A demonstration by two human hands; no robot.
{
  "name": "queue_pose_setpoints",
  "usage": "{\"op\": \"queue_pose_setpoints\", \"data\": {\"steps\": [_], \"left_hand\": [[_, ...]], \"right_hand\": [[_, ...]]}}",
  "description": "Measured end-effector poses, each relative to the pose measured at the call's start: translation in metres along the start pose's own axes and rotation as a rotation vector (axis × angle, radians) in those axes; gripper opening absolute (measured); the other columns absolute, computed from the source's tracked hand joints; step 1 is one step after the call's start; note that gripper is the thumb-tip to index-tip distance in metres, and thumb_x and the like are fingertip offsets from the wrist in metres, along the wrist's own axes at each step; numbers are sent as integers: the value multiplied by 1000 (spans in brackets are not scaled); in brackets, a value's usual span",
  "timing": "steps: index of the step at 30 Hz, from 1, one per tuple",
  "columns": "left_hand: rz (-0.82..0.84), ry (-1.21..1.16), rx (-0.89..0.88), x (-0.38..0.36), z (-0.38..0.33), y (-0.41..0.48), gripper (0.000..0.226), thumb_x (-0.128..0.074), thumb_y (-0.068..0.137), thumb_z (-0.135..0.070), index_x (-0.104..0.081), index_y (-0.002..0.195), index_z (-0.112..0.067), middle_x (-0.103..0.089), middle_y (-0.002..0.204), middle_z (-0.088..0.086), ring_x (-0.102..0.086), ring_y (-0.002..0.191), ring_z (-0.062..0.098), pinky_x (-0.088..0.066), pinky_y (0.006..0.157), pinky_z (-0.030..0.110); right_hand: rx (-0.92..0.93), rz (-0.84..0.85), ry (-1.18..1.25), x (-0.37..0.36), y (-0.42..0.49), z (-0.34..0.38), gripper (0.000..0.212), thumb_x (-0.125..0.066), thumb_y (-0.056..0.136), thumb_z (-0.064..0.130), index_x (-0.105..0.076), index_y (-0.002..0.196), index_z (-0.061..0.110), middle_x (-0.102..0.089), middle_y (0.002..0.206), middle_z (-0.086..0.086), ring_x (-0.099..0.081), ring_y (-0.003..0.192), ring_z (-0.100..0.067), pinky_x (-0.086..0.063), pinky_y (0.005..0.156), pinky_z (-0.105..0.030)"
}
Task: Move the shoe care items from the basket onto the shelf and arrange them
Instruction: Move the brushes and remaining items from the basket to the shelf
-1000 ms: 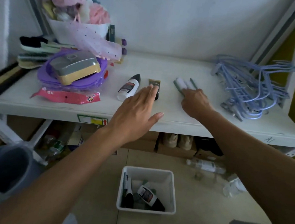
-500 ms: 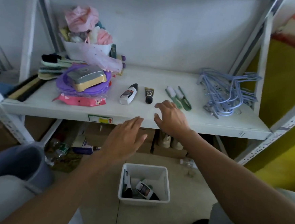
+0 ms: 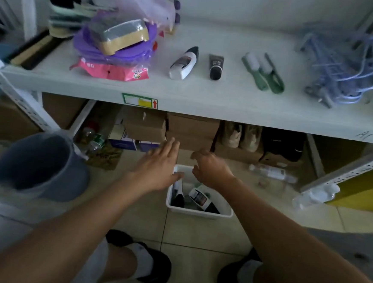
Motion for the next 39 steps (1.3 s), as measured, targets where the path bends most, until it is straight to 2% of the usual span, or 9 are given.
{"op": "queue_pose_setpoints", "data": {"steps": [7, 10, 13, 18, 21, 25, 32, 36, 39], "left_hand": [[147, 37, 32, -35, 24, 12, 109, -35, 90, -78, 30, 153, -17, 33, 161, 4, 20, 152, 21, 0, 126, 42], [199, 42, 65, -51, 36, 20, 110, -33, 89, -79, 33, 151, -16, 35, 160, 5, 22, 152, 21, -3, 126, 45], [207, 31, 73, -58, 38, 26, 108, -34, 91, -76, 30, 153, -15, 33, 162, 6, 20, 153, 21, -3, 127, 44], [250, 13, 62, -62, 38, 30, 107, -37, 92, -74, 30, 153, -17, 32, 162, 4, 20, 153, 21, -6, 127, 45], [253, 27, 49, -60, 38, 29, 106, -38, 93, -72, 29, 153, -16, 30, 163, 6, 20, 153, 22, -5, 127, 45], [245, 20, 42, -58, 37, 28, 106, -40, 93, -71, 25, 155, -15, 27, 165, 6, 18, 153, 21, -2, 126, 42], [206, -2, 36, -18, 27, 18, 106, -43, 94, -68, 26, 155, -16, 30, 163, 4, 20, 153, 21, 3, 124, 42], [85, -2, -19, 25, 9, 11, 103, -44, 95, -65, 24, 156, -16, 28, 164, 3, 18, 154, 20, -2, 126, 44], [-117, -20, -109, 78, -16, 9, 92, -46, 97, -59, 3, 161, -15, 5, 169, 2, 7, 155, 17, -7, 125, 40]], "right_hand": [[-183, 300, 235, -144, 32, -20, 41, -56, 95, 19, -52, 135, 10, -60, 129, -13, -60, 114, -29, -51, 97, -41], [-254, 319, 316, -179, 44, -25, 40, -51, 101, 26, -52, 134, 5, -63, 125, -16, -62, 112, -31, -52, 95, -41], [-321, 305, 431, -202, 55, -32, 50, -54, 98, 35, -45, 139, 8, -59, 129, -16, -58, 117, -33, -51, 97, -45], [-314, 287, 584, -219, 76, -31, 46, -56, 95, 31, -46, 138, 17, -64, 123, -13, -62, 111, -33, -50, 95, -52], [-313, 262, 639, -212, 76, -30, 41, -65, 90, 28, -55, 128, 16, -66, 116, -9, -64, 104, -28, -53, 91, -46], [-239, 285, 607, -201, 65, -20, 44, -79, 76, 39, -62, 112, 20, -68, 105, -2, -65, 94, -22, -56, 84, -40], [-134, 190, 444, -129, 49, -6, 27, -70, 86, 24, -66, 107, 7, -67, 105, -10, -65, 94, -26, -53, 78, -31], [-123, 49, 453, -46, 30, -15, 14, -75, 81, 22, -65, 89, 18, -65, 91, -4, -62, 79, -18, -49, 65, -26], [-79, -87, 404, 31, 14, -18, 17, -75, 77, 21, -68, 87, 10, -68, 81, -5, -60, 72, -16, -40, 62, -25]]}}
Point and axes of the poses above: each hand's wrist, its own y-axis towards the middle knuckle, its own x-axis out of the back of the hand, z = x × y, the point moved 10 cm from there along y, towards the middle knuckle
